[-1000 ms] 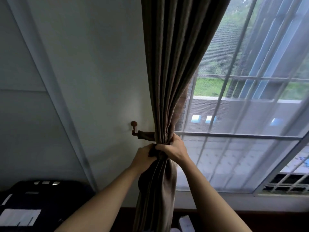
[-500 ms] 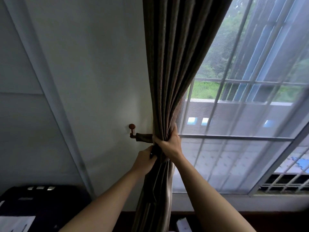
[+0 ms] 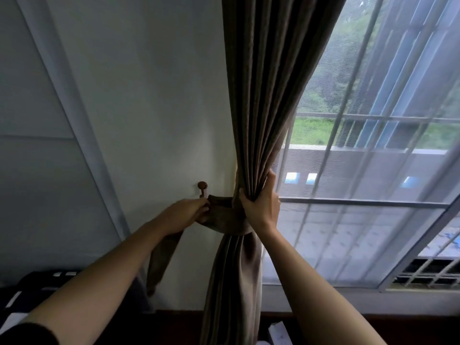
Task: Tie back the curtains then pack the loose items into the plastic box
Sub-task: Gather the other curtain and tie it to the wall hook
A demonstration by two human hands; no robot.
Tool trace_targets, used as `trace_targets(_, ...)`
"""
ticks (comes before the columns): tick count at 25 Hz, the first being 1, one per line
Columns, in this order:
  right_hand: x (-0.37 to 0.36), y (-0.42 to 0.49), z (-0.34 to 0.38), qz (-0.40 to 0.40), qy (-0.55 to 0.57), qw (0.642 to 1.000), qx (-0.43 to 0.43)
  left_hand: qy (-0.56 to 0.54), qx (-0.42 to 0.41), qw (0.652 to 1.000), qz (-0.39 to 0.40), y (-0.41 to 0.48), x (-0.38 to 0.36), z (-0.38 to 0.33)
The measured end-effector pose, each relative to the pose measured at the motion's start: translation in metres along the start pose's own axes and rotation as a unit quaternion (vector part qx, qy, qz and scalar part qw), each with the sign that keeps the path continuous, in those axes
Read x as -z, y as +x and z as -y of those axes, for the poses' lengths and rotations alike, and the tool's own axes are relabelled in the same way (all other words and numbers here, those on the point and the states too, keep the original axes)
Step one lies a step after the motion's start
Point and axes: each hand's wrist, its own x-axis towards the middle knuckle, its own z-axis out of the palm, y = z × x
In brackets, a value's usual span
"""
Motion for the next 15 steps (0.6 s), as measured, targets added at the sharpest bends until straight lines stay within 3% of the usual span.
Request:
trace_targets(2, -0.004, -0.006, 0.002, -0.015, -0.008, 1.0, -0.001, 0.074, -0.018, 0.995, -0.057, 0.014, 0.007, 0.003)
trace_targets(4, -0.005, -0.01, 0.002, -0.022, -0.001, 1.0, -0.009, 0.206, -0.039, 0.969, -0.132, 0.031, 0.004, -0.002)
trace_targets(6, -0.001, -0.013, -0.002, -0.015, 0.017, 1.0, -0.008, 0.233, -0.039, 0.95, -0.205, 0.04, -0.004, -0.02)
trace_targets(8, 0.004, -0.013, -0.007, 0.005, 0.034, 0.999, 0.004, 0.074, -0.017, 0.966, -0.249, 0.047, -0.011, -0.044)
trace_targets(10, 0.008, -0.01, -0.015, 0.042, 0.054, 0.997, 0.019, -0.173, 0.044, 0.966, -0.189, 0.053, -0.019, -0.064)
trace_targets(13, 0.013, -0.007, -0.035, 0.128, 0.161, 0.978, 0.022, -0.414, 0.075, 0.89, -0.174, 0.053, -0.041, -0.073)
trace_targets(15, 0.017, -0.008, -0.045, 0.186, 0.243, 0.952, -0.002, -0.464, 0.112, 0.861, -0.176, 0.05, -0.056, -0.072)
